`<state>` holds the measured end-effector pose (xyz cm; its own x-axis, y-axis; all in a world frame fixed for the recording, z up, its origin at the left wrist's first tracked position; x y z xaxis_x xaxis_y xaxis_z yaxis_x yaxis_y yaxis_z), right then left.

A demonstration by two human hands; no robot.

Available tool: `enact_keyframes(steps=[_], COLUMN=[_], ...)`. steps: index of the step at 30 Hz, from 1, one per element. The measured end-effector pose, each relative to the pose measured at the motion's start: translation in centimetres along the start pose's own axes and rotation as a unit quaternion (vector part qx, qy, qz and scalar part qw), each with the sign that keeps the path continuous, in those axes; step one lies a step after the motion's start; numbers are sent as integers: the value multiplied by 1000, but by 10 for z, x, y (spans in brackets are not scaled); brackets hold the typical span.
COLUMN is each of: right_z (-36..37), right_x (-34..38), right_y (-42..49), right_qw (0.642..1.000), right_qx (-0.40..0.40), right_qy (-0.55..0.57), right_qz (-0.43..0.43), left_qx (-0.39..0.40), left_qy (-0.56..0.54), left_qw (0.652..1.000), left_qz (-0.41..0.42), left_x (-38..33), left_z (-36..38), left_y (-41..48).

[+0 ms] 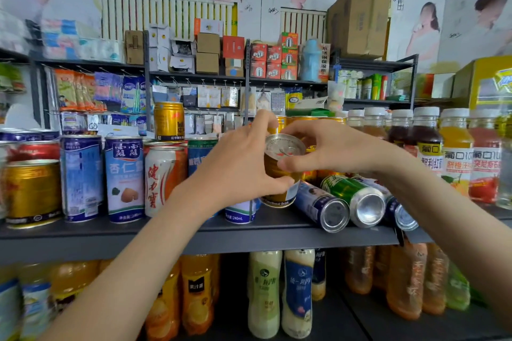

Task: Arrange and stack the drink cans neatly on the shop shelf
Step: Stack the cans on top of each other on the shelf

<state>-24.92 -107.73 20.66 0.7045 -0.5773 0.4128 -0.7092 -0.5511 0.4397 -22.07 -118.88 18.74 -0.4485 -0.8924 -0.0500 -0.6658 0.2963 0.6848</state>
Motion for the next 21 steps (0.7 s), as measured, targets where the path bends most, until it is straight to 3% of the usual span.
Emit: enact_keyframes(steps=[5, 11, 14, 18, 21], right_z=[23, 38, 40, 35, 34], right_x=[-33, -55, -57, -63, -77], right_y=[15, 30, 29, 13, 2], right_qw=[999, 997, 996, 986, 950], right_qx=[15, 2, 33, 90, 100], right_qy=[8, 19, -13, -105, -268], right_qz=[45, 74, 79, 92, 123], left_qx=[-39, -78, -92, -95, -133], left_qy=[187, 256, 272, 277, 276], left_qw=[981, 963, 958, 956, 952], left_qz=[30, 30, 26, 9, 6], left_x=[6, 8, 5, 2, 0], left_z=[24, 42, 49, 58, 64], left_y=[-4, -12, -15, -21, -26])
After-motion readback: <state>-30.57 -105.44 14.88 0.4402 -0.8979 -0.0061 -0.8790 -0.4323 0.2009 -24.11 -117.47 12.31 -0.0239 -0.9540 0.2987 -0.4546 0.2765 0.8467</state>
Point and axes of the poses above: each hand's wrist, its own y-axis towards the middle knuckle, its own z-axis out of the palm, x = y × z, the point moved 7 cm from there along y, towards the middle knuckle, and after that the axes turned 5 degrees about y, right-handed, at the moved point
